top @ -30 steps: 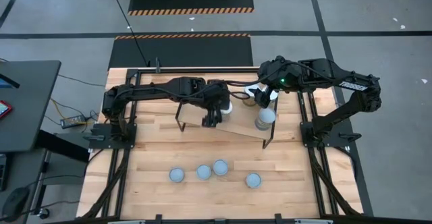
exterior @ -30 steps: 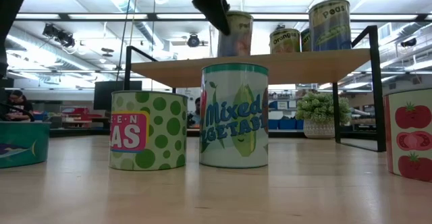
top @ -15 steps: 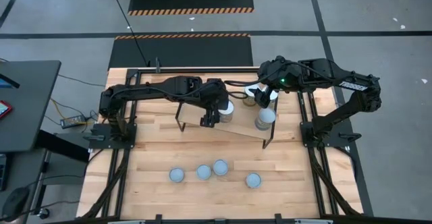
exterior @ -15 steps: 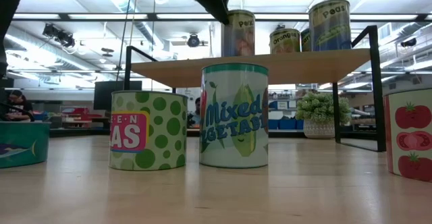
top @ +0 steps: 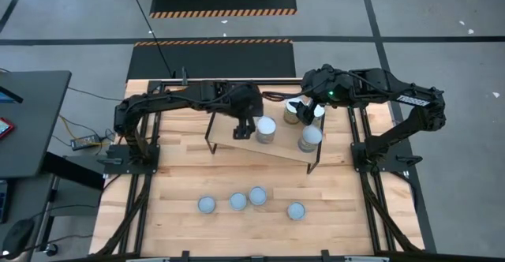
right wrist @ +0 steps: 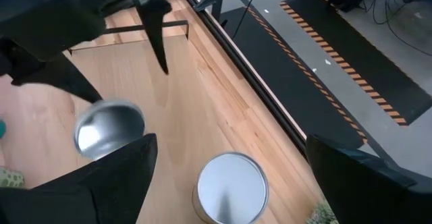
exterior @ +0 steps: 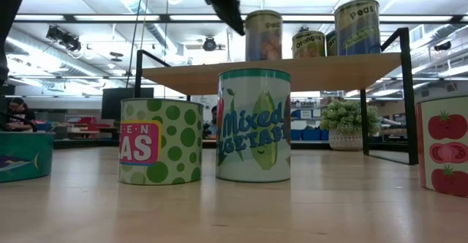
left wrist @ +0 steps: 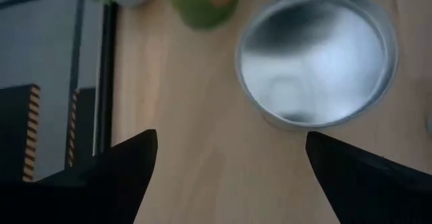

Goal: Pick and place cans onto a shelf
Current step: Put the canned peaches on the shelf

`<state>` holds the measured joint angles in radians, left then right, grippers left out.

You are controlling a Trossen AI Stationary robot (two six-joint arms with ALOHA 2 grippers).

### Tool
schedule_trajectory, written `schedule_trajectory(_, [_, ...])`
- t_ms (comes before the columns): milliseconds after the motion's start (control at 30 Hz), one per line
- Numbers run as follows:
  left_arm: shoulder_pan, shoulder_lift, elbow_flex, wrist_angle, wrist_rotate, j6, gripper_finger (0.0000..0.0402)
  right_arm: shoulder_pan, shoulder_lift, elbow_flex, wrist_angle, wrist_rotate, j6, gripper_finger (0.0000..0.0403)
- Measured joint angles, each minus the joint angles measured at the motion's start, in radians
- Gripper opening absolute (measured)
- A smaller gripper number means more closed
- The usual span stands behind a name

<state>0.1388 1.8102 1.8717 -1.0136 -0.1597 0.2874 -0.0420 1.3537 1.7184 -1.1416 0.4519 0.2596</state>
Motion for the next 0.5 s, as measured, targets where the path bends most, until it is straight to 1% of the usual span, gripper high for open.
schedule_trajectory(100, [0.000,0.008,0.001,0.068,-0.020,-0.002,0.0384,0.000,0.000,0.000,0.000,0.000,0.000,0.0385])
schedule_trajectory(233, [-0.002,0.023,0.002,0.155,-0.020,-0.016,0.0384,0.000,0.000,0.000,0.002,0.002,-0.001,0.0385])
schedule_trajectory(500, [-0.015,0.077,0.001,0.218,-0.019,-0.041,0.0384,0.000,0.000,0.000,0.000,0.003,-0.007,0.0385])
